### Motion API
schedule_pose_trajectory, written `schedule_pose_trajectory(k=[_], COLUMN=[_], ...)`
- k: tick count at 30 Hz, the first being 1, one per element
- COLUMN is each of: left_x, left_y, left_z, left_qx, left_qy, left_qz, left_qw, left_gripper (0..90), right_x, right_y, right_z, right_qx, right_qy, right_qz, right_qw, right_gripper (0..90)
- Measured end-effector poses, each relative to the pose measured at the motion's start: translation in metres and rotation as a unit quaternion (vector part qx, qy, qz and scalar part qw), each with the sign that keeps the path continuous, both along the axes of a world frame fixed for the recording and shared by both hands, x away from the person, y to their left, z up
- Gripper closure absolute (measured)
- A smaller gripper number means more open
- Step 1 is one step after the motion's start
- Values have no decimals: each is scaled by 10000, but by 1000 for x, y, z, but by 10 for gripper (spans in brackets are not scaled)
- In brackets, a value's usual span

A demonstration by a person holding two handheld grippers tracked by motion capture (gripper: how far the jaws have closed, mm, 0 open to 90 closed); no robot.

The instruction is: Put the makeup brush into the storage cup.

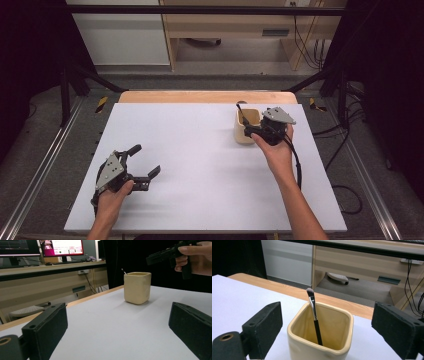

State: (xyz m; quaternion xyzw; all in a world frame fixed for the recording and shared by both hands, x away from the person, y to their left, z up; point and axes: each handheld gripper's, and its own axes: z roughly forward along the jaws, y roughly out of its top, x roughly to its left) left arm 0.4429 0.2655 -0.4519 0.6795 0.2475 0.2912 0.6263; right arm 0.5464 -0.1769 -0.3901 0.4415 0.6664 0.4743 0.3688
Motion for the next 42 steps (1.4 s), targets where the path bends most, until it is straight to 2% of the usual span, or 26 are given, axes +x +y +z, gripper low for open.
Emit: schedule_pose_trajectory(k=[18,42], left_x=[0,0], left_y=[0,-1], left_z=[0,0], left_qx=[6,3], left_qy=[8,15], left_qz=[-8,-14], left_qw=[10000,10000], left_gripper=[19,16], right_x=[-10,-27], right_y=[7,13], right_z=[-1,-14], right_qx=[-68,-22], right_qy=[37,129], right_qz=[152,419], right_qw=[9999,9990], right_gripper=[55,51])
